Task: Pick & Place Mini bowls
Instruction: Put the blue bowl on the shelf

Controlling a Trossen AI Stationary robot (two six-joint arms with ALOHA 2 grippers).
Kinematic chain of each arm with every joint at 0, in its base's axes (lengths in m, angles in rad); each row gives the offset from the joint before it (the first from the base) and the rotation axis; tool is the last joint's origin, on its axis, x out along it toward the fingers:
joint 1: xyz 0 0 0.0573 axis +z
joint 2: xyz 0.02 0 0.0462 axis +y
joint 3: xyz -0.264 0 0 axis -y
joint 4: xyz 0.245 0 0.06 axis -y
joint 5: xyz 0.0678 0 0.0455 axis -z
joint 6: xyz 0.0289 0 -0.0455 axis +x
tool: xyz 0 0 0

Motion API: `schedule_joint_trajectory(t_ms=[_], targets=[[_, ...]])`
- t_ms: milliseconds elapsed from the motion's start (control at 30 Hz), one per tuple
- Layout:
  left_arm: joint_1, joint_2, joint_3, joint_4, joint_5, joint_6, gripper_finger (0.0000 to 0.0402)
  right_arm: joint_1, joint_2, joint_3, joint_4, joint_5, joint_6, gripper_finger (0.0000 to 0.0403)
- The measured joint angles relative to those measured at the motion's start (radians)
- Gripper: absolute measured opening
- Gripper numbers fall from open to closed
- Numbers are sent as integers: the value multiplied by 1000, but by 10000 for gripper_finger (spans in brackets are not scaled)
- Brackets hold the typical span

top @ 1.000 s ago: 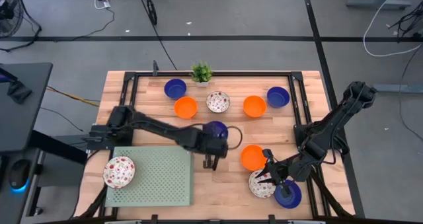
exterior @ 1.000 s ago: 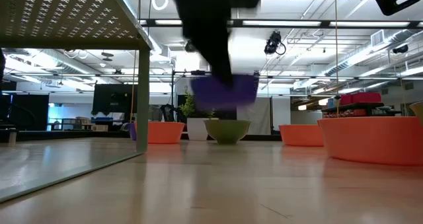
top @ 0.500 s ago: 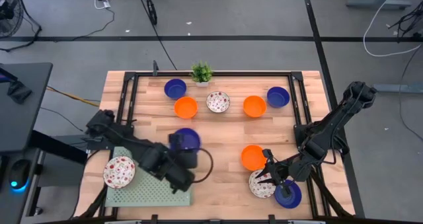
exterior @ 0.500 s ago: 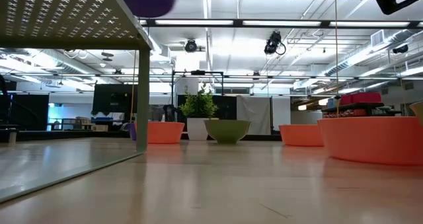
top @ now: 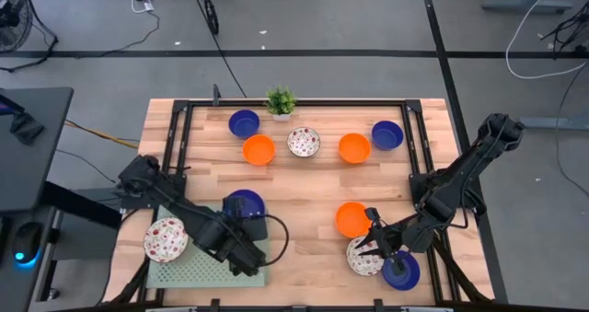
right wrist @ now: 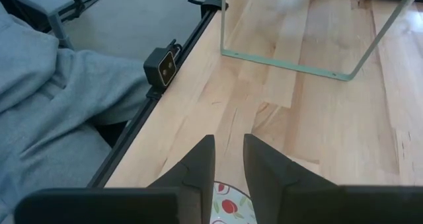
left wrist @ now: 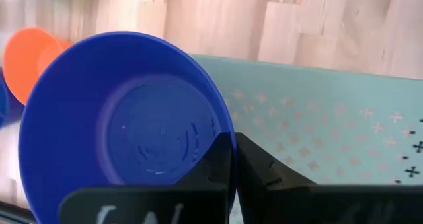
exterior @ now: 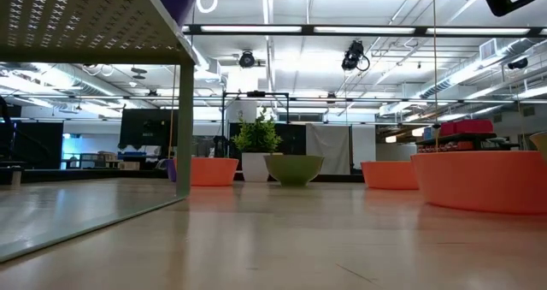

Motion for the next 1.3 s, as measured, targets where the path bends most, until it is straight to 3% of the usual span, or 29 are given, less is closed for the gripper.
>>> schedule_joint_trajectory(t_ms=[733, 1300], targets=[[-24, 0, 0, -6, -38, -197, 15, 1, 0, 0, -1, 0, 5, 84], [-25, 3, 0, -4, -40, -227, 21, 1, 0, 1, -1, 0, 8, 84]])
